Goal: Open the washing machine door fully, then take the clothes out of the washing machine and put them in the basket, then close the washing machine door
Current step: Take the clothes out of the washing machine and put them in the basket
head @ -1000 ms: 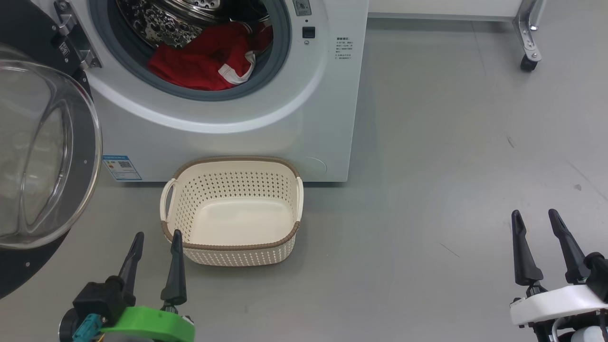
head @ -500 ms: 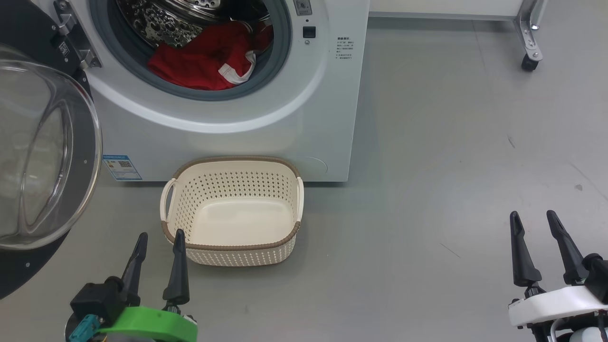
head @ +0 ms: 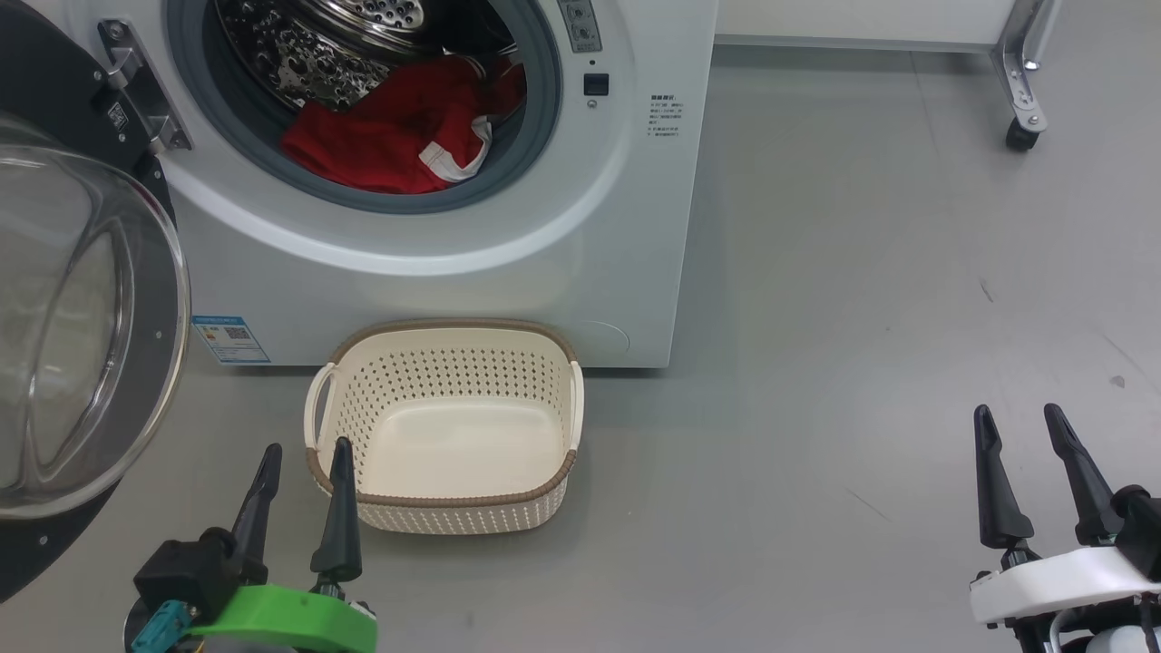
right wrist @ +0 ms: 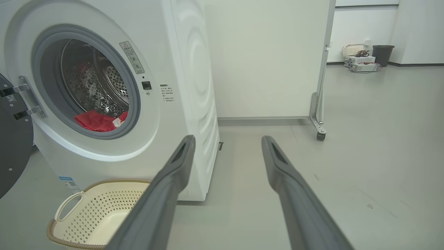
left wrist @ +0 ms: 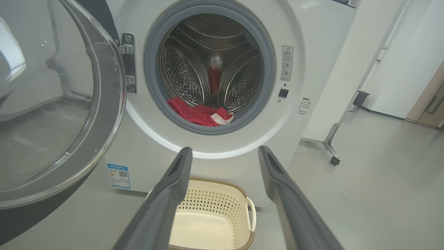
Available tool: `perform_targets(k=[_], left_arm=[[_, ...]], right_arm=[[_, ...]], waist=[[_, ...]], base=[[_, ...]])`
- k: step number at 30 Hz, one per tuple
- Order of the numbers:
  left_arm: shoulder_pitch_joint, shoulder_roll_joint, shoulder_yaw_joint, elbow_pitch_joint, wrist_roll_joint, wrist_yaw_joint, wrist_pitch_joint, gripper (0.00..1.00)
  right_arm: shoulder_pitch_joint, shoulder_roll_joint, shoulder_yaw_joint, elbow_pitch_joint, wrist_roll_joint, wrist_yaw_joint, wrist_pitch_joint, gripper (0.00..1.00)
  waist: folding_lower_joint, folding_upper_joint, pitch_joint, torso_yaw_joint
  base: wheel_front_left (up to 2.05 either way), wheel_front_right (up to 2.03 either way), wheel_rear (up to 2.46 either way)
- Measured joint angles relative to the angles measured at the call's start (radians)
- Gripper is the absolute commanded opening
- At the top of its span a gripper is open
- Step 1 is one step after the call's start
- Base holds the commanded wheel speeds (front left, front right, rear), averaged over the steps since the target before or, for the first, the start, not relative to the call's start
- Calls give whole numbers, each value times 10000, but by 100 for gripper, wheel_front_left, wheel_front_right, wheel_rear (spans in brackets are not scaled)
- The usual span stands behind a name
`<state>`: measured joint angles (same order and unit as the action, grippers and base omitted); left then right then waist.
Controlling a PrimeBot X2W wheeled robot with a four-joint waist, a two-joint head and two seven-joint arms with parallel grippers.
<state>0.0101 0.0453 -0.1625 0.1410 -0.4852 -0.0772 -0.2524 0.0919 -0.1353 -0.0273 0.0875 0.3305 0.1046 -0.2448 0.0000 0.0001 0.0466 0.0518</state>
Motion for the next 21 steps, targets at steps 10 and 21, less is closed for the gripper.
perform_targets(k=[10, 21], left_arm=[[3, -4, 6, 59, 314, 13, 0, 100], [3, -4, -58, 50, 309, 19, 0, 100]], right_arm=[[0, 13, 6, 48, -90, 75, 0, 100], [0, 19, 2, 56, -102, 77, 0, 100]], waist=[[0, 0, -12, 17], [0, 0, 64, 66]], base=[[128, -128, 0], [108, -108, 0]])
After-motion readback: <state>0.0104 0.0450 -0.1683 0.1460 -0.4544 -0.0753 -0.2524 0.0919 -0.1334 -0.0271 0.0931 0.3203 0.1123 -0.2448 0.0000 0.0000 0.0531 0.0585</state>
